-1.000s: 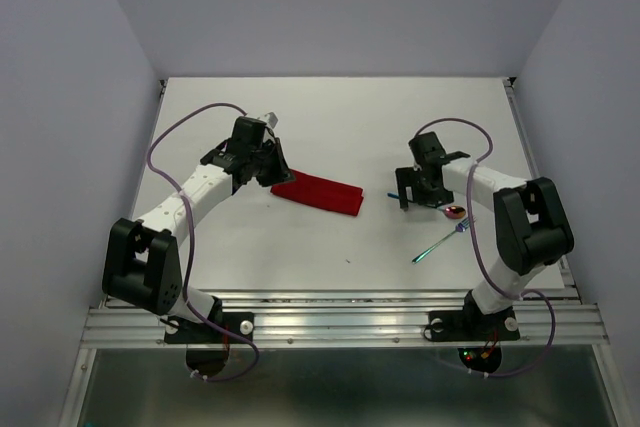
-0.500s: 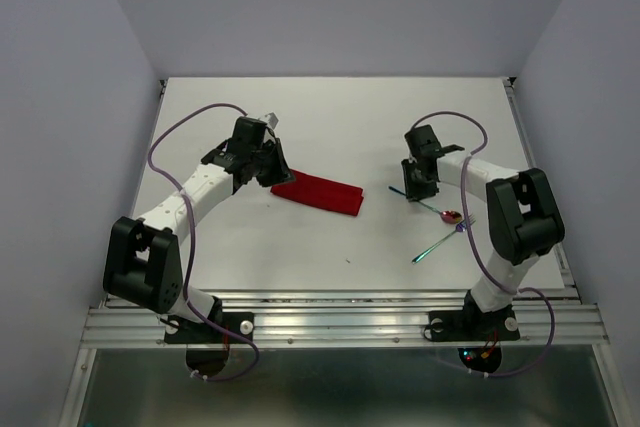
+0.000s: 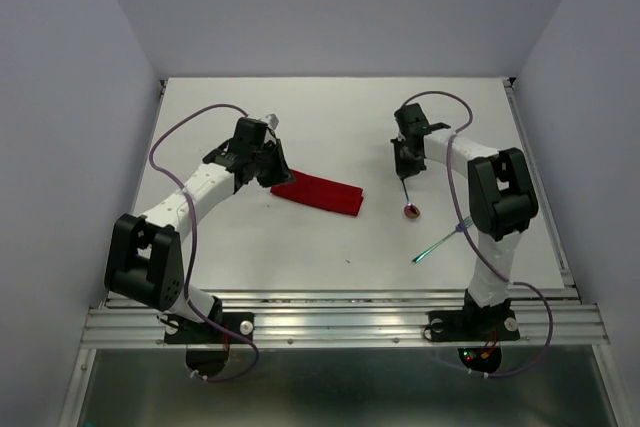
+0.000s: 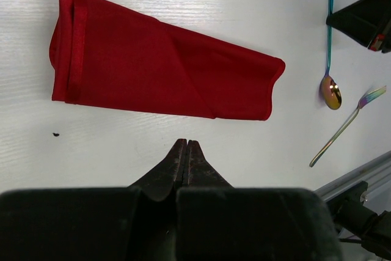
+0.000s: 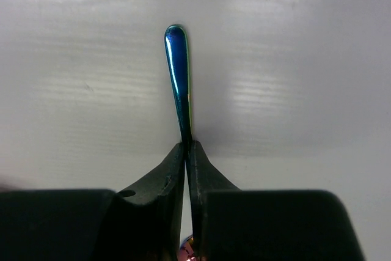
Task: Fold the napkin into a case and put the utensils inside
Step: Pick up the spoon from the center of the board.
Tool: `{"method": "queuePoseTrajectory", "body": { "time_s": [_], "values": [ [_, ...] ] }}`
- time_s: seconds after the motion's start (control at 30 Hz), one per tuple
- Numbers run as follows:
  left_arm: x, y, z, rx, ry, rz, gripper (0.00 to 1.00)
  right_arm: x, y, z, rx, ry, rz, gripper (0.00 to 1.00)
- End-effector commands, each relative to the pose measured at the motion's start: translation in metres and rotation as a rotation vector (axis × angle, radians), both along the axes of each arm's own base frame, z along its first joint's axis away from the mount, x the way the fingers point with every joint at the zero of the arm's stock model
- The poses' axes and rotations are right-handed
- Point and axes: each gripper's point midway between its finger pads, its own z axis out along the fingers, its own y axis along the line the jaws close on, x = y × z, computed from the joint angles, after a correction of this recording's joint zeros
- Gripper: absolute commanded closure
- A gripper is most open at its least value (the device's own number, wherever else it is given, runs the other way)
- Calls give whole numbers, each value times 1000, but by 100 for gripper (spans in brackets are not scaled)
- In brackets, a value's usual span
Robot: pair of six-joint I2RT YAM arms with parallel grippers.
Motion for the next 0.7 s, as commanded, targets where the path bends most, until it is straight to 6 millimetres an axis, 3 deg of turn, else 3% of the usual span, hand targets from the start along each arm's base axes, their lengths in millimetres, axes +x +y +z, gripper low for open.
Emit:
{"method": "queuePoseTrajectory", "body": {
  "time_s": [0.0, 0.1, 0.13, 0.23, 0.3, 0.5, 0.67],
  "values": [
    [6, -2, 7, 10, -34, -18, 99, 33, 16, -24, 43, -20, -19, 84],
    [7, -2, 9, 14, -39, -15, 99, 39, 17, -14, 51, -49, -32, 75],
    [7, -2, 11, 14, -43, -14, 99, 37, 15, -9, 45, -57, -33, 67],
    [9, -2, 11, 12, -43, -12, 98, 30, 8, -4, 22, -59, -32, 57],
    [10, -3, 10, 12, -41, -11, 98, 15, 3, -11, 5, -27, -33, 54],
    [13, -1, 7, 28, -39, -2, 98, -16, -2, -20, -3, 23, -25, 57],
    [24, 6, 4, 53, -39, 30, 97, -38, -2, -40, -56, 68, -7, 69]
  ]
}}
